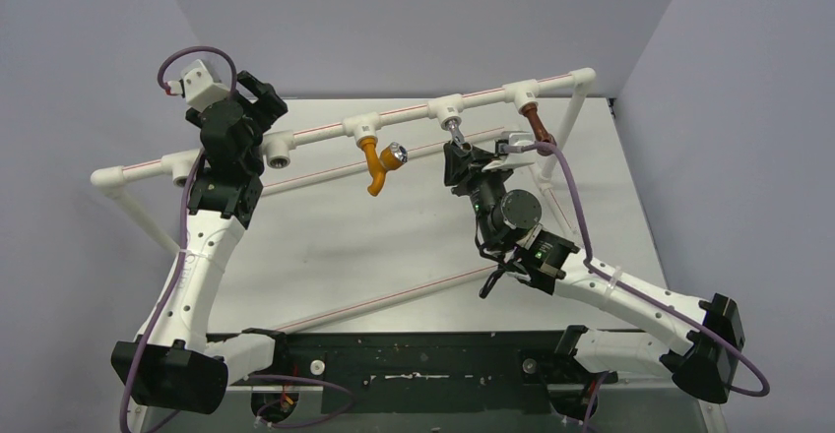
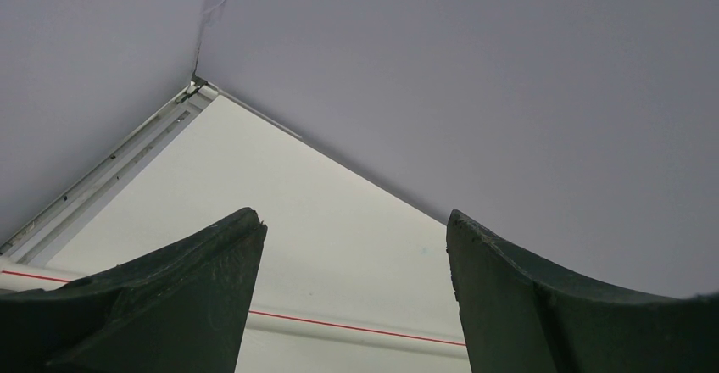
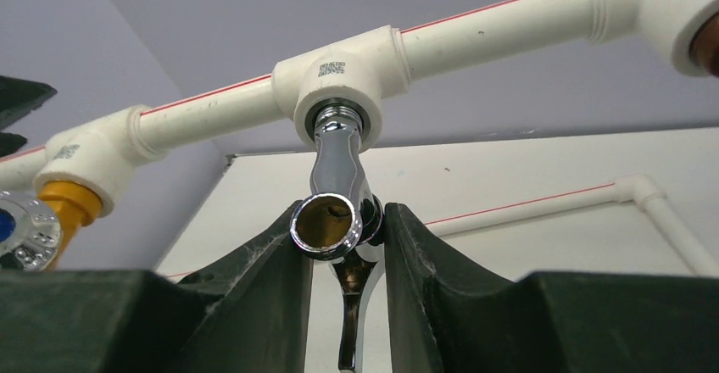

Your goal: Install the water faucets

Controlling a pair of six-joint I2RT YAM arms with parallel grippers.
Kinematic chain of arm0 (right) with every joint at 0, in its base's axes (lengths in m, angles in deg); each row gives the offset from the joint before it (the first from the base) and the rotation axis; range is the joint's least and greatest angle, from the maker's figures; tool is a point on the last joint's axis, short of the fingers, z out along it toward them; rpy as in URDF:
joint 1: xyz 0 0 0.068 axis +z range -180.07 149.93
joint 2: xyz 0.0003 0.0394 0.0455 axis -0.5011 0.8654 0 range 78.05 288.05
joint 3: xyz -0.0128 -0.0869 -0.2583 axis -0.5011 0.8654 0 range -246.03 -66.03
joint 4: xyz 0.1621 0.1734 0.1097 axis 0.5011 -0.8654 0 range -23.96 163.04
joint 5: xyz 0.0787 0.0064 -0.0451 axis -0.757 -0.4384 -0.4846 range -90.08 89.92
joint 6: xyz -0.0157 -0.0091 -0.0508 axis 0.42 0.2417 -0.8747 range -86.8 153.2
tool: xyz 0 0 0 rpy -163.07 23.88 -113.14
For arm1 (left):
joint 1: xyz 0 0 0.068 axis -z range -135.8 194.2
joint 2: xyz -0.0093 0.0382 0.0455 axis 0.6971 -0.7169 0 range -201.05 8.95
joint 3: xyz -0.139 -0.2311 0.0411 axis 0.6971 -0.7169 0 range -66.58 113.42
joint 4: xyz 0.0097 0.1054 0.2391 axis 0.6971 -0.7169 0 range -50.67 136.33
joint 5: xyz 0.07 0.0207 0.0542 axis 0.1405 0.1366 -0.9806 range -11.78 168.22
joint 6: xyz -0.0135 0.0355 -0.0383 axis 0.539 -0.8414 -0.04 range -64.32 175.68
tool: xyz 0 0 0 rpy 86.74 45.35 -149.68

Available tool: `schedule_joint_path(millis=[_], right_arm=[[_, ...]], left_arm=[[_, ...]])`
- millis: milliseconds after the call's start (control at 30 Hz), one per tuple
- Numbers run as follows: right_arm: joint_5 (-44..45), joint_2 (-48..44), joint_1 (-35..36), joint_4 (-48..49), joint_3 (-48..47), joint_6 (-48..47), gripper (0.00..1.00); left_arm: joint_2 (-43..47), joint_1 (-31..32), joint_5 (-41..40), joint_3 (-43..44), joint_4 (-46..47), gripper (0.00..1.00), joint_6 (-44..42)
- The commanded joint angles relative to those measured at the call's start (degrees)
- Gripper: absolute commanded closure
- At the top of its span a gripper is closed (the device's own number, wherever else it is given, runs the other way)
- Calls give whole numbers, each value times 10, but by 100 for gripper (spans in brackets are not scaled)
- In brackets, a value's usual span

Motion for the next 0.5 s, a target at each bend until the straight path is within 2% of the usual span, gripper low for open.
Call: schedule_joint_path(millis=[0, 300, 467], right_arm=[[6, -35, -3, 73, -26, 187, 100], [52, -35, -4, 74, -16, 434, 100], [56, -30, -5, 48, -34, 540, 100]], left_arm=[[-43, 7, 28, -46, -142, 24, -5], [-40, 8, 26, -49, -140, 24, -5], [-37, 7, 20, -50, -137, 24, -7]])
